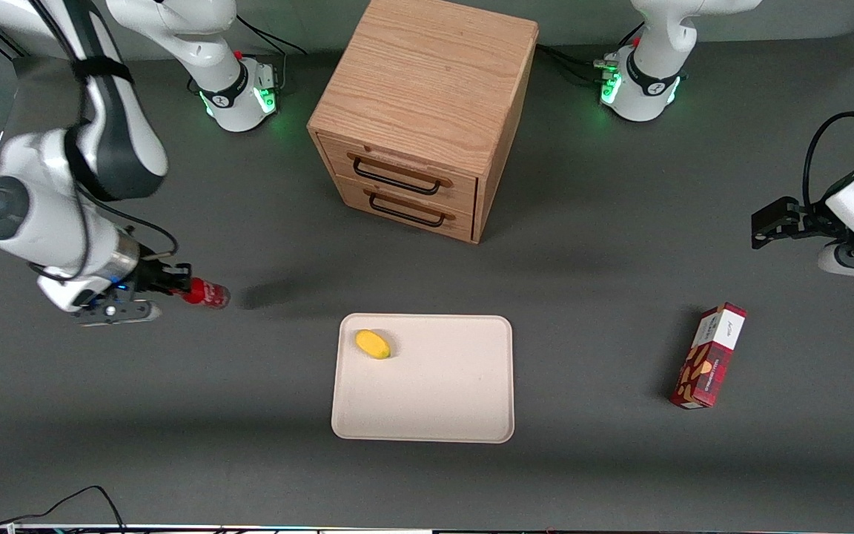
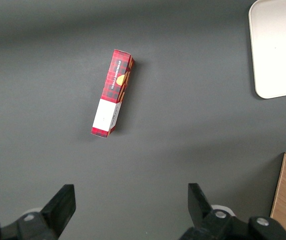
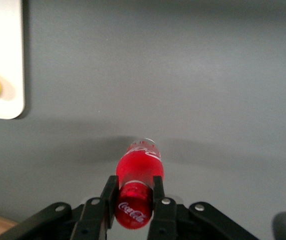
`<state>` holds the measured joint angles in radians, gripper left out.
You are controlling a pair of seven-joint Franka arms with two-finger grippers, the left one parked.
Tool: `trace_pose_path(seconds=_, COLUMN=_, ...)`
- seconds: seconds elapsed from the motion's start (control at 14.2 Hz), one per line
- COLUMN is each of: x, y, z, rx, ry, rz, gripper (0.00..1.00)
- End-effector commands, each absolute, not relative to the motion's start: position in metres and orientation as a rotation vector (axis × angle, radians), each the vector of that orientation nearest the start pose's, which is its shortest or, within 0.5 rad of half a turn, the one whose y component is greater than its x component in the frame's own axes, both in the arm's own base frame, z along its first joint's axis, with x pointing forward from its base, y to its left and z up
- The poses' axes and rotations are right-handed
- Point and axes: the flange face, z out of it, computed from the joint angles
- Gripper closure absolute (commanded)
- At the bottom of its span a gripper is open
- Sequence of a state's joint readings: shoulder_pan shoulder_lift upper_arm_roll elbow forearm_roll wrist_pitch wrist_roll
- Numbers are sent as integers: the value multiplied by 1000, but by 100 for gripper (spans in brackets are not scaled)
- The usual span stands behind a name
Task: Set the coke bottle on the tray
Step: 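Lift the bottle with the right gripper off the table, then carry the bottle with the right gripper over the white tray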
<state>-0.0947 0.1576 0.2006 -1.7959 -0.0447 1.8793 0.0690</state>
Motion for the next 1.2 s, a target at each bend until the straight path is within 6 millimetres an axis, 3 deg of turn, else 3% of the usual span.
trace_pose_path(seconds=0.0, x=597, y=53, z=537, rx=-3161, ry=-57, rz=164, gripper=100)
trace_pose_path(seconds=0.21, x=583, y=46, z=605, rx=-3160, ry=-38, rz=199, gripper=100)
trace_pose_path(seconds=0.35, x=580, y=43, z=624, rx=-3159, ry=-32, rz=190, gripper=100)
trace_pose_path(seconds=0.56, x=586, y=49, z=619, rx=-3159, ry=46, rz=195, gripper=100)
trace_pose_path(seconds=0.63, x=590, y=64, z=611, rx=-3161, ry=85, rz=206, gripper=100)
trace_pose_path(seconds=0.7, x=593, y=96, z=602, rx=-3172, ry=75, rz=217, gripper=100)
trace_pose_path(seconds=0.98, x=625, y=170, z=572, rx=-3156, ry=104, rz=126, gripper=100)
trace_pose_path(seconds=1.12, x=637, y=191, z=563, rx=-3135, ry=67, rz=49, gripper=100)
